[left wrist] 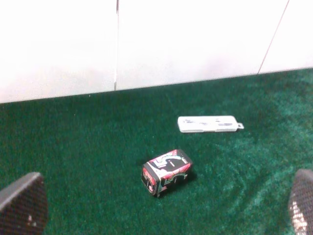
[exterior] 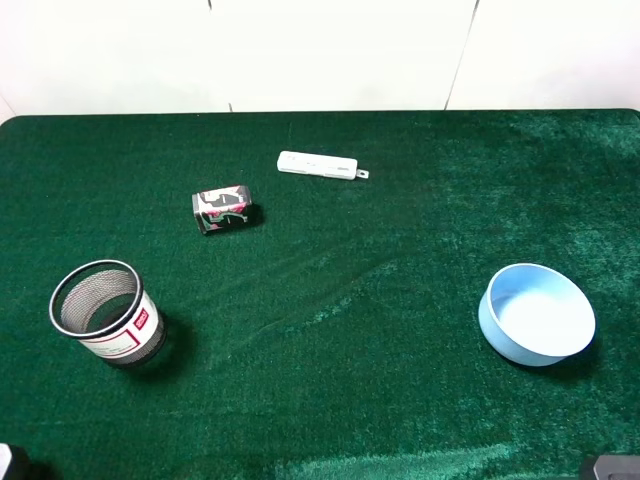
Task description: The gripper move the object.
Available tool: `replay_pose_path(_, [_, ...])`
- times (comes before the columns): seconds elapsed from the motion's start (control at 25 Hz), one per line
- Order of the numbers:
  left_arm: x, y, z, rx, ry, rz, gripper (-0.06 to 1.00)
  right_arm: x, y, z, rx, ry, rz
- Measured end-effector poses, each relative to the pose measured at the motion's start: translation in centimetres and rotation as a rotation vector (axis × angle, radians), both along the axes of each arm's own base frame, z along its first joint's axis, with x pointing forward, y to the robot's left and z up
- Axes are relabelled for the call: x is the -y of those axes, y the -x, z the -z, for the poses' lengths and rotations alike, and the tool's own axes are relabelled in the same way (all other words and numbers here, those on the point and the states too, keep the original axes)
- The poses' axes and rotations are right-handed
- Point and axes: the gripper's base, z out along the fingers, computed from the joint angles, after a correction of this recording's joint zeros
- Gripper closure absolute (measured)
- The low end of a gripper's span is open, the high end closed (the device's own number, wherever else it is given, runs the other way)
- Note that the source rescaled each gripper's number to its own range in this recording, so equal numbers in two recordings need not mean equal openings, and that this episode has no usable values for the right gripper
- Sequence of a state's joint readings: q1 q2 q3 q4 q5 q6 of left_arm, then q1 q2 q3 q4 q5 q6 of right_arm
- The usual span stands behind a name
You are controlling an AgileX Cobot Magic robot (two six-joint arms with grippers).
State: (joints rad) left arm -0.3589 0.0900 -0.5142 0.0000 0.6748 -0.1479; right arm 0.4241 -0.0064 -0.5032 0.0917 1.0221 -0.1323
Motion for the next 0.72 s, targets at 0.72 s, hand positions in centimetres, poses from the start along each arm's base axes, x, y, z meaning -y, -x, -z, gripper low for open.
replay_pose_path(0.72, [-0.9, 3.6, 2.5, -0.290, -0.079, -0.176, -0.06, 0.0, 0.0, 0.0, -0.001, -0.002, -0.001])
